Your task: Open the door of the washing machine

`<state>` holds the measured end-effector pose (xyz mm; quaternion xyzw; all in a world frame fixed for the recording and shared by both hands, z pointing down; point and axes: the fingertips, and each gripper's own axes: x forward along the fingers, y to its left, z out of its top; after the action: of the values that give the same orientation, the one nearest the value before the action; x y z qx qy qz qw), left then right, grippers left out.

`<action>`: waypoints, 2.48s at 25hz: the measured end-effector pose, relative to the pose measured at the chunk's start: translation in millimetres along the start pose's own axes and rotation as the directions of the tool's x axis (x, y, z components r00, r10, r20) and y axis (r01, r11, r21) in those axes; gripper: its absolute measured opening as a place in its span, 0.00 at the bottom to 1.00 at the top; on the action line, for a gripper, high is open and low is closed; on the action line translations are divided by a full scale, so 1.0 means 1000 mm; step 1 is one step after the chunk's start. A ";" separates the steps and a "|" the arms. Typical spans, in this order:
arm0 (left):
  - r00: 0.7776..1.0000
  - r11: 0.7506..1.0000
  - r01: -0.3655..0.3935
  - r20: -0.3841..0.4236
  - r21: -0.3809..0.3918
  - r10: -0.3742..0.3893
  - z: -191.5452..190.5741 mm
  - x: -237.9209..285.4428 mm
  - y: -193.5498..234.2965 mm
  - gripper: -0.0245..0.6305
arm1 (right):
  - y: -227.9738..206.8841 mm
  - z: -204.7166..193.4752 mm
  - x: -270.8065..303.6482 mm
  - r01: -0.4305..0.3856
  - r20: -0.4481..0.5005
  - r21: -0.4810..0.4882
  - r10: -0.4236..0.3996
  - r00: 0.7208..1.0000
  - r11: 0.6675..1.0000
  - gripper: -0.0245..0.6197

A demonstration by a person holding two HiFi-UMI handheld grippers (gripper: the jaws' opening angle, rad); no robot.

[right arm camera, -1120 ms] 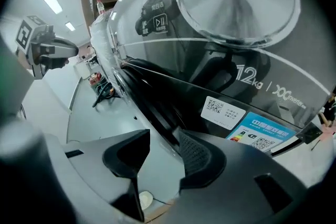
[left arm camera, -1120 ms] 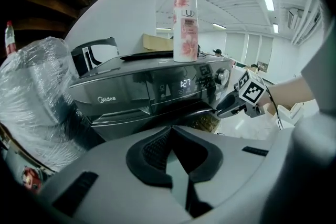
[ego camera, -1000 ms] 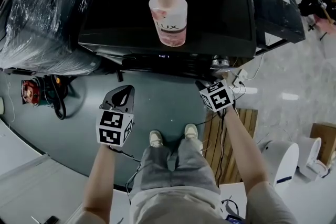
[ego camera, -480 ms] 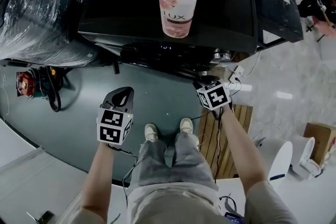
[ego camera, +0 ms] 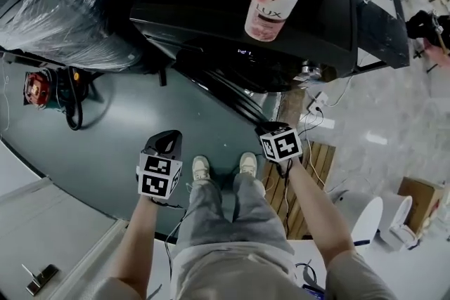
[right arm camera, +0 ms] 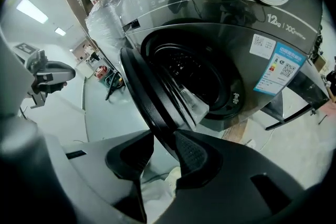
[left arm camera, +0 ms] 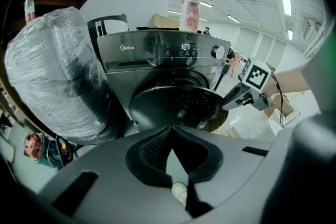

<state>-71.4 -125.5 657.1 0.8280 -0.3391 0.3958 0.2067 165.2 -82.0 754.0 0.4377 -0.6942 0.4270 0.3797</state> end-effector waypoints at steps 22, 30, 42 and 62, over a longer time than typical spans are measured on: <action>0.993 0.980 -0.072 -0.103 -0.186 0.054 -0.166 -0.086 0.011 0.07 | 0.180 -0.073 0.044 -0.114 -0.123 0.111 0.128 0.984 0.987 0.27; 0.983 0.948 -0.156 -0.137 -0.279 0.121 -0.225 -0.135 0.040 0.07 | 0.245 -0.077 0.068 -0.150 -0.179 0.091 0.164 0.970 0.984 0.27; 0.958 0.871 -0.282 -0.172 -0.402 0.230 -0.288 -0.189 0.081 0.07 | 0.341 -0.055 0.115 -0.208 -0.196 0.246 0.259 0.946 0.947 0.25; 0.933 0.804 -0.355 -0.136 -0.477 0.332 -0.288 -0.260 0.114 0.07 | 0.425 -0.016 0.124 -0.358 -0.257 -0.084 0.327 0.909 0.930 0.18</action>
<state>-420.9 75.6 632.1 0.6629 -0.5683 0.3456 0.3438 -269.5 4.6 760.3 0.2289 -0.7357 0.4908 0.4067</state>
